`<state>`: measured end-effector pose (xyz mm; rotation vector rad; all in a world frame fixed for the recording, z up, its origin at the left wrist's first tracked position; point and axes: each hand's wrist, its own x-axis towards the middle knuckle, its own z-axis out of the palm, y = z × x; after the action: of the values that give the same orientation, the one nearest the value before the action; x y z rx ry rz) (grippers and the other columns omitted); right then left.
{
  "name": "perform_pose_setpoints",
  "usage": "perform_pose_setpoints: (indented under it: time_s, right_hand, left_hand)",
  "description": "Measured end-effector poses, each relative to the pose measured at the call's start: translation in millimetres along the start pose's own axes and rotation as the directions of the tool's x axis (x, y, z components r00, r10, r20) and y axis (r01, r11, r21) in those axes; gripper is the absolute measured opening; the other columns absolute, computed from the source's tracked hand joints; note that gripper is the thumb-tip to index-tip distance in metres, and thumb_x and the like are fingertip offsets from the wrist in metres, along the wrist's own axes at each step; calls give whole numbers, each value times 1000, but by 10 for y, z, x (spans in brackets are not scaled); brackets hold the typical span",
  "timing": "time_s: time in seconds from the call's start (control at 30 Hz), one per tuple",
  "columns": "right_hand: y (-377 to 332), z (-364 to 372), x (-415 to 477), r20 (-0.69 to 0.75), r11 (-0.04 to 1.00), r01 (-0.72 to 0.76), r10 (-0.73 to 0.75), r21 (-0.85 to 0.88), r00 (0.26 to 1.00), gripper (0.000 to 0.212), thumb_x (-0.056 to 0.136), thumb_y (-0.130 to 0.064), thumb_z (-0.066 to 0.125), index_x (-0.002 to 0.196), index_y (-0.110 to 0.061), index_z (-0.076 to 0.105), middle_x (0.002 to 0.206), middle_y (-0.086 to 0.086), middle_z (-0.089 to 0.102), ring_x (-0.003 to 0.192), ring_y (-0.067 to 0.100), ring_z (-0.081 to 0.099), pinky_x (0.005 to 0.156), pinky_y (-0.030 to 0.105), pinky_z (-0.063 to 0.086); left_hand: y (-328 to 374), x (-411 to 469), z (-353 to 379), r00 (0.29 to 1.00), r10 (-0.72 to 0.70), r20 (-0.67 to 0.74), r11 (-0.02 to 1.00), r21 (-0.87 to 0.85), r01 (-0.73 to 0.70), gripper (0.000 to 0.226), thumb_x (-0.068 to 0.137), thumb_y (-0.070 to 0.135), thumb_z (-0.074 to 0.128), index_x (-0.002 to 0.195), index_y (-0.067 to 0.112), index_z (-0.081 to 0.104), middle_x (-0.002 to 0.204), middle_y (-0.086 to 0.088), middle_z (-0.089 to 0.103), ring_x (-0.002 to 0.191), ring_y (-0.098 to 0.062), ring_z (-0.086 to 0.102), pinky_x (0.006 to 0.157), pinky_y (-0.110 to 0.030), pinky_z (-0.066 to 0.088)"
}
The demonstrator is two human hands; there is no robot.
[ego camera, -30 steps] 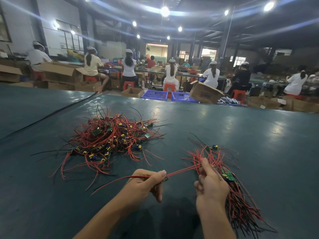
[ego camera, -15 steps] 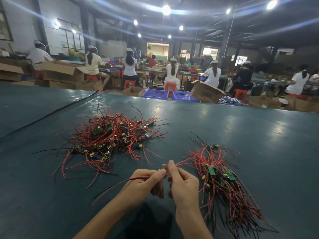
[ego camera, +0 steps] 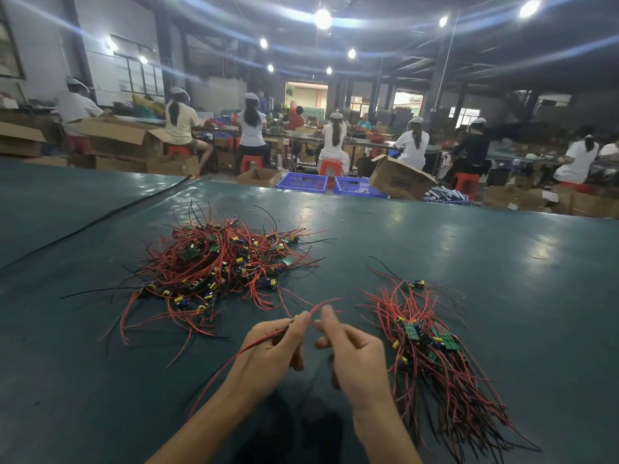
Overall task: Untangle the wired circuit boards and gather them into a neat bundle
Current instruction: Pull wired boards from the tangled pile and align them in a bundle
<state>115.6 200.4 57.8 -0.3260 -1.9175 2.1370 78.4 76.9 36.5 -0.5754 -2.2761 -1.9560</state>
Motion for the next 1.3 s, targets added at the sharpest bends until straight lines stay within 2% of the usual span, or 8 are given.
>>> perform_pose_setpoints:
  time_s: [0.37,0.53,0.67,0.83,0.97,1.07,1.17,1.3]
  right_hand:
    - [29,65,-86,85,998,52,-49,-27,995,24,85,-28,73,64,-16,74,59,-2,69,53,4,60,50,16,46]
    - [11,-68,70,-166,988,153,-147,24,975,34,95,-25,60,67,-7,68,56,1,66,52,9,62,51,25,54]
    - [-51,-299,204,-272,969,184,-135,164,953,30,96,-25,59,72,-10,65,53,-5,59,51,18,66,51,28,57]
    - [33,-509,290,-238,802,217,-404,-557,883,23,92,-32,64,99,-13,74,83,-4,68,67,15,65,63,25,47]
    - [23,-587,296,-282,631,66,-434,-773,856,34,92,-42,62,112,-16,70,92,-3,57,79,15,48,60,27,32]
    - [35,-584,283,-300,602,19,-424,-798,855,41,90,-44,63,122,-18,66,102,-1,54,79,15,42,64,29,34]
    - [56,-465,259,-199,644,184,-475,-743,857,37,89,-34,66,121,-14,68,100,-3,56,71,7,48,61,14,35]
    - [149,-167,193,-23,809,292,-352,-509,936,29,88,-20,69,115,-10,68,104,0,66,81,0,63,65,2,43]
  left_hand:
    - [-118,-109,22,987,131,89,945,291,-151,31,77,54,57,99,32,63,74,6,70,66,-12,67,63,-41,55]
    - [-121,-96,-39,970,168,175,837,495,-234,30,81,60,54,95,33,51,65,17,62,55,-2,55,56,-22,43]
    - [-105,-57,-175,952,305,20,687,688,-235,13,83,40,64,93,32,61,76,20,61,72,0,57,68,-26,51]
    - [-161,52,-439,893,411,-184,570,817,-94,14,79,22,67,92,19,68,104,4,62,97,-21,59,83,-39,46]
    - [-288,94,-619,896,305,-323,519,845,128,37,77,12,71,114,17,65,134,-10,50,123,-32,46,99,-48,36]
    - [-378,123,-744,907,124,-401,514,808,287,59,89,19,52,146,21,37,156,-8,27,141,-26,25,112,-47,21]
    - [-472,134,-832,915,-25,-403,532,769,354,57,99,29,31,154,25,17,159,-2,24,143,-20,23,115,-41,14]
    - [-525,157,-865,915,-86,-395,406,825,394,55,98,54,24,144,30,41,149,4,43,134,-19,40,110,-41,17]
